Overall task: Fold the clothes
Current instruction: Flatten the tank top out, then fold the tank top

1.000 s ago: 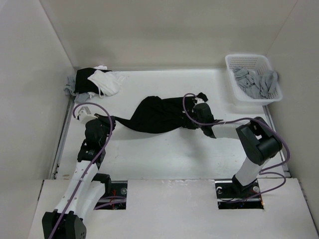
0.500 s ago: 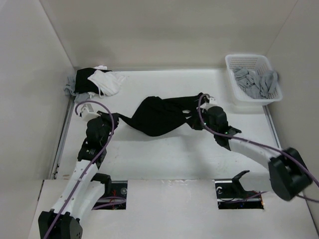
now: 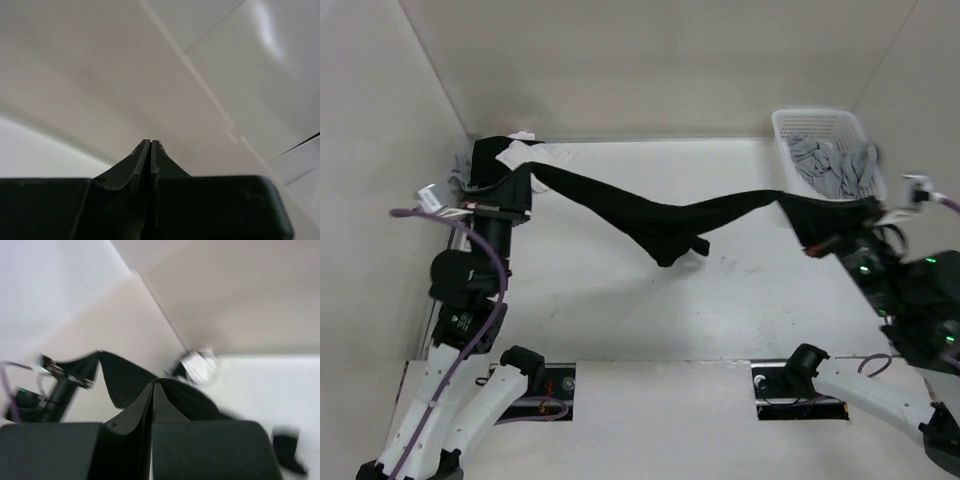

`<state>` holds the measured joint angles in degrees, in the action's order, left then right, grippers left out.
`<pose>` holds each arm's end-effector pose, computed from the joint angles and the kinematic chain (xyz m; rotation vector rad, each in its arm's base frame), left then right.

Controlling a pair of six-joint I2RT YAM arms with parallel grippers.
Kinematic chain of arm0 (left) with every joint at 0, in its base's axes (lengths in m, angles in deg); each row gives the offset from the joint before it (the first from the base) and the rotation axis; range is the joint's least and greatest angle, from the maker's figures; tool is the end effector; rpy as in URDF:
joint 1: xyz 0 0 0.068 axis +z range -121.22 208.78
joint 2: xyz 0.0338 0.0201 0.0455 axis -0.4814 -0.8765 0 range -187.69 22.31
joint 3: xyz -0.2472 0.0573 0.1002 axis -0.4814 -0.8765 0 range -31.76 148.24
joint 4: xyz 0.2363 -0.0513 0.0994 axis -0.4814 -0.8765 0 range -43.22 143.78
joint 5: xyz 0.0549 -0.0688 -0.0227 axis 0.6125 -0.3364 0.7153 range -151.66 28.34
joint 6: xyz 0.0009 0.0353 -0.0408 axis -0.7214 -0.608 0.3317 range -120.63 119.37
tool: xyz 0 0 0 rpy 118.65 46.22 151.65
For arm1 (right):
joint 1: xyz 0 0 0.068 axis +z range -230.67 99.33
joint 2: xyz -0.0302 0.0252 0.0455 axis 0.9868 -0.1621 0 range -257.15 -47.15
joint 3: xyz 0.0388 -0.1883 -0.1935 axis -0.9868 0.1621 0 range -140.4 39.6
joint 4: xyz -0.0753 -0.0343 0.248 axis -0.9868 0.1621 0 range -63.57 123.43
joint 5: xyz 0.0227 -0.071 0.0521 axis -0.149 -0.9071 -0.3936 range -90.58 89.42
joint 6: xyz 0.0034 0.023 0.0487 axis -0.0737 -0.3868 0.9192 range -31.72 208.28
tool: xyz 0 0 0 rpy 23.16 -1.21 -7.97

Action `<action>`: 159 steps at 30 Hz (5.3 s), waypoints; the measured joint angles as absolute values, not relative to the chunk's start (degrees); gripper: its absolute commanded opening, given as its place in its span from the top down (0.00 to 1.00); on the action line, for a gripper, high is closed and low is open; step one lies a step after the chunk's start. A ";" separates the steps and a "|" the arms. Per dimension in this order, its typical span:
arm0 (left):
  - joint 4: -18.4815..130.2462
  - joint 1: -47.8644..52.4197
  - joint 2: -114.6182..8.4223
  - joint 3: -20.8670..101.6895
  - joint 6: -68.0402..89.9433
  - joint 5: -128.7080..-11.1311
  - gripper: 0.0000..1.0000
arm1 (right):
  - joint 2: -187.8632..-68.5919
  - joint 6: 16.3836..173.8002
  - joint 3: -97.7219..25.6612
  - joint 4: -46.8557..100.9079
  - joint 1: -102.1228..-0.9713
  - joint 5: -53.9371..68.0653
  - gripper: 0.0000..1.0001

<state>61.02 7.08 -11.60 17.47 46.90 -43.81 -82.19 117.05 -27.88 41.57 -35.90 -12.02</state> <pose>0.1164 -0.0345 0.4248 -0.5478 1.1156 -0.8733 0.0636 0.0530 0.4795 -0.0056 1.3376 0.9718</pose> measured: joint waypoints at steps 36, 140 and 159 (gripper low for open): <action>65.64 22.49 -50.84 47.05 41.74 -43.92 0.99 | -152.07 117.90 -96.14 46.07 -65.76 8.48 1.00; 100.59 28.44 -68.34 -13.74 62.64 -57.45 0.67 | -131.39 134.03 7.68 0.72 -52.93 -2.25 0.59; 111.08 30.78 -77.15 -13.80 67.55 -60.88 0.95 | -138.26 137.27 7.73 -2.21 -56.73 -3.19 0.43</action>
<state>111.08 30.78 -77.15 -13.80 67.55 -60.88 -138.26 137.27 7.73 -2.21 -56.73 -3.19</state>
